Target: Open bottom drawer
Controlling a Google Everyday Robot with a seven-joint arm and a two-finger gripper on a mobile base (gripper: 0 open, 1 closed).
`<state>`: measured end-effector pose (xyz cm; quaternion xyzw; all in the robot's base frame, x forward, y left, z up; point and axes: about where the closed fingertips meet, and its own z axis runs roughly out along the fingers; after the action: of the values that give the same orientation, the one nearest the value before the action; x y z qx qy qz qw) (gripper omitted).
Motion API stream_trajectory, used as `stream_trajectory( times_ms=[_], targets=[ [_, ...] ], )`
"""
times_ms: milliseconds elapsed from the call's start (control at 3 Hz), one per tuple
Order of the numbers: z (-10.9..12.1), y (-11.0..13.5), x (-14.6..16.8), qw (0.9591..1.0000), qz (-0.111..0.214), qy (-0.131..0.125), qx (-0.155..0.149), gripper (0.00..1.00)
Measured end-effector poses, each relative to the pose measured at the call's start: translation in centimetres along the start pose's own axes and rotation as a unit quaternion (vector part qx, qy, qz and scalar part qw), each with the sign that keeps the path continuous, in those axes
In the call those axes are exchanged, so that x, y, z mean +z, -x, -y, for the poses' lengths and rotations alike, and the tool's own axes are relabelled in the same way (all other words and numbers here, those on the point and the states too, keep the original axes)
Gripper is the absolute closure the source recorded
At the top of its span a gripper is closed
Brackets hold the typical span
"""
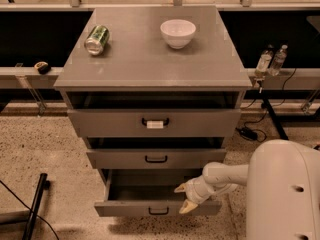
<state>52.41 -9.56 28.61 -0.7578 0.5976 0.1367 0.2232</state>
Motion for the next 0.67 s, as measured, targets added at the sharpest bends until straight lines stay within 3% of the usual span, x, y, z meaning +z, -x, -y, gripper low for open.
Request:
stream_trajectory(
  times_ms=[667],
  targets=[
    [2.8, -3.3, -0.3, 0.9965, 0.059, -0.041, 0.044, 0.85]
  ],
)
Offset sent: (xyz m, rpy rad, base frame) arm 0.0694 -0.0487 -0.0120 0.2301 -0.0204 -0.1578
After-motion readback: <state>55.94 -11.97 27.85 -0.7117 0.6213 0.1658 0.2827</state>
